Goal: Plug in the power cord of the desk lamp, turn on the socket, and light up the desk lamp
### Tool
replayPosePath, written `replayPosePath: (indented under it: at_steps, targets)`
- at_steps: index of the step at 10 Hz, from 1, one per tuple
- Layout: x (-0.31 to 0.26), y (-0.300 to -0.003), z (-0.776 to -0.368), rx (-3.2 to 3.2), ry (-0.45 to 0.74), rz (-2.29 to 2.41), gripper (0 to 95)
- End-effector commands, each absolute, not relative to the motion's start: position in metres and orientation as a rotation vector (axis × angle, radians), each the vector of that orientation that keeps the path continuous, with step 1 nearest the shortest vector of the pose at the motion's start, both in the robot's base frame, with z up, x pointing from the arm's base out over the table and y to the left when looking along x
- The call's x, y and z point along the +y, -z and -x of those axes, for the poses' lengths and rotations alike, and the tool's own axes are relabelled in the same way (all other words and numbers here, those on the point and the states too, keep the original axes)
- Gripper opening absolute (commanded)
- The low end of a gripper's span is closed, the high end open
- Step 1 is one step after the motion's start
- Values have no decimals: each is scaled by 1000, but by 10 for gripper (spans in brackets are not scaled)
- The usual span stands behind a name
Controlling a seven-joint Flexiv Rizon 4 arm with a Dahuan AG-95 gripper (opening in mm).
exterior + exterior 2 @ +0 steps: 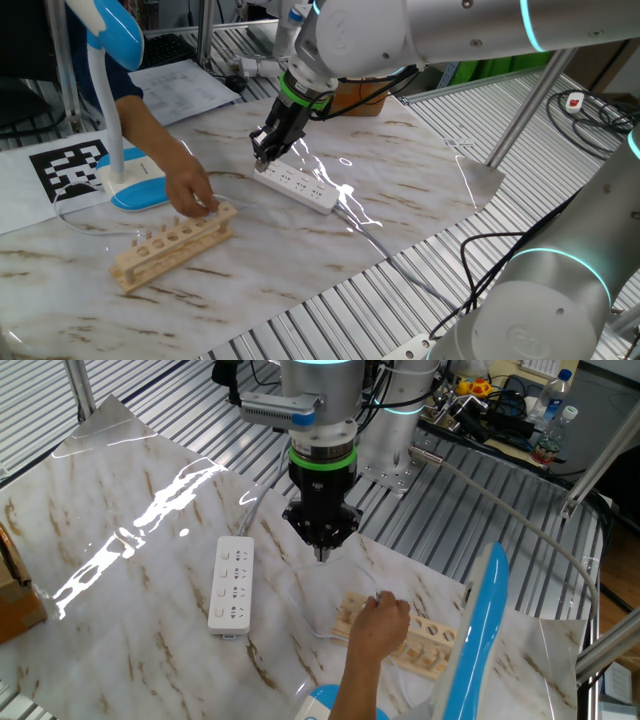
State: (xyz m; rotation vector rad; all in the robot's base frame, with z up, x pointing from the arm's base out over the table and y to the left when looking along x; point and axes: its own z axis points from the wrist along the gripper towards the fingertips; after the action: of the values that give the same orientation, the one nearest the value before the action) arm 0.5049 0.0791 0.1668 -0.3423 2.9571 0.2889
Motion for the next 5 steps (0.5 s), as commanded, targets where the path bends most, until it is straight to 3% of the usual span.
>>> replayPosePath:
  at_steps: [1, 5]
  targets:
    - [79, -167, -505, 2954, -296, 342, 0]
    - [80, -165, -505, 2958, -325, 343, 0]
